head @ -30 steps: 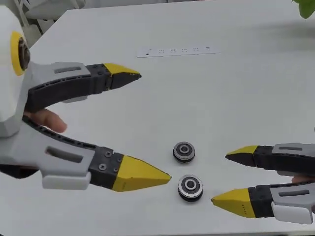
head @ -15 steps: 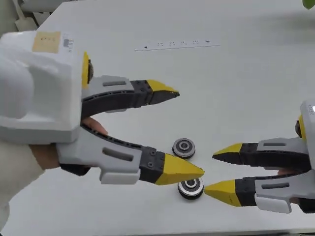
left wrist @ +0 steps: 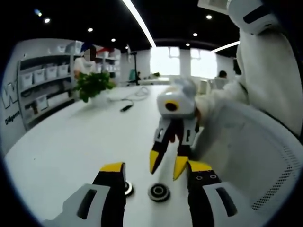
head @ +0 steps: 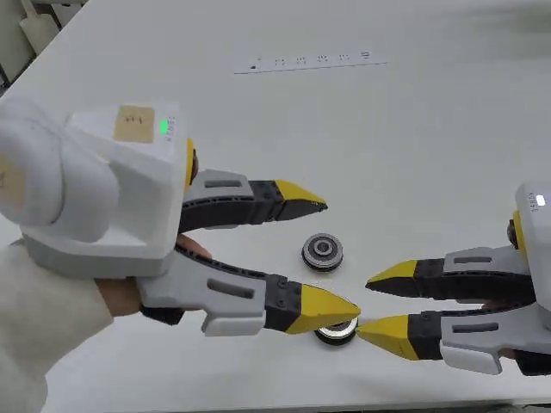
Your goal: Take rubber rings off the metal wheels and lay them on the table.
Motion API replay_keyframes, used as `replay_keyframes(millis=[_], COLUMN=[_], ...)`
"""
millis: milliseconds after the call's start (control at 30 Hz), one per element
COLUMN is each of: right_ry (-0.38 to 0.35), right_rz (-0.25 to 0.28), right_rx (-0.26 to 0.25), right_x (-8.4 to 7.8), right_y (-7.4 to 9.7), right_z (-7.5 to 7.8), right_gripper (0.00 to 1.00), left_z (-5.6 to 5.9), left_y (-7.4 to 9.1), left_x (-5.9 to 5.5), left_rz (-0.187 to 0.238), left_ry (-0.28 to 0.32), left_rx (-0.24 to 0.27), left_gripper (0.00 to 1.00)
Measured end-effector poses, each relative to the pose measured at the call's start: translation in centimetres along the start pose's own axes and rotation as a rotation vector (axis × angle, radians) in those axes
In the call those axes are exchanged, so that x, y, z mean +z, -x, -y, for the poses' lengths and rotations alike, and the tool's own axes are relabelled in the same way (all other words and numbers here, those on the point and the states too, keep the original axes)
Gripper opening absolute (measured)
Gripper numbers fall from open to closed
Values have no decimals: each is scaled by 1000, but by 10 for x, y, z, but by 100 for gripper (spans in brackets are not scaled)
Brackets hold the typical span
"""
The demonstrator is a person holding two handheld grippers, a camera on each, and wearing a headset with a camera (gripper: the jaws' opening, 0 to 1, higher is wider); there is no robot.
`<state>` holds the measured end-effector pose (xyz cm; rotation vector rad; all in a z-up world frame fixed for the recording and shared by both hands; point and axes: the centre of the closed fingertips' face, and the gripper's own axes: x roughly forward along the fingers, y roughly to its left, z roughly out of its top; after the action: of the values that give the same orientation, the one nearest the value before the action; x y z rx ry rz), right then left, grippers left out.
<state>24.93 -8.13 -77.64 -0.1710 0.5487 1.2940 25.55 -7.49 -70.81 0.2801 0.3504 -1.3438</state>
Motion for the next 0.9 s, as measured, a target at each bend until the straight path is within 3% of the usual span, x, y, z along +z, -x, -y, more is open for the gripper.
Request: replay_keyframes(millis=[300, 400, 700, 900], right_ry=[20, 33, 41, 45], right_rz=[-39, -53, -64, -64], right_rx=[5, 11, 13, 13], right_x=[-14, -18, -23, -24], right_y=[-10, -12, -15, -18], right_z=[1, 1, 2, 2], right_gripper=[20, 18, 17, 16], left_z=[-2, 4, 6, 5], left_y=[-13, -17, -26, -30], left_x=[-24, -40, -55, -64], left_rz=[-32, -89, -109, -128], left_ry=[34, 39, 55, 54], left_rx=[-4, -34, -38, -13], left_gripper=[40, 37, 31, 26])
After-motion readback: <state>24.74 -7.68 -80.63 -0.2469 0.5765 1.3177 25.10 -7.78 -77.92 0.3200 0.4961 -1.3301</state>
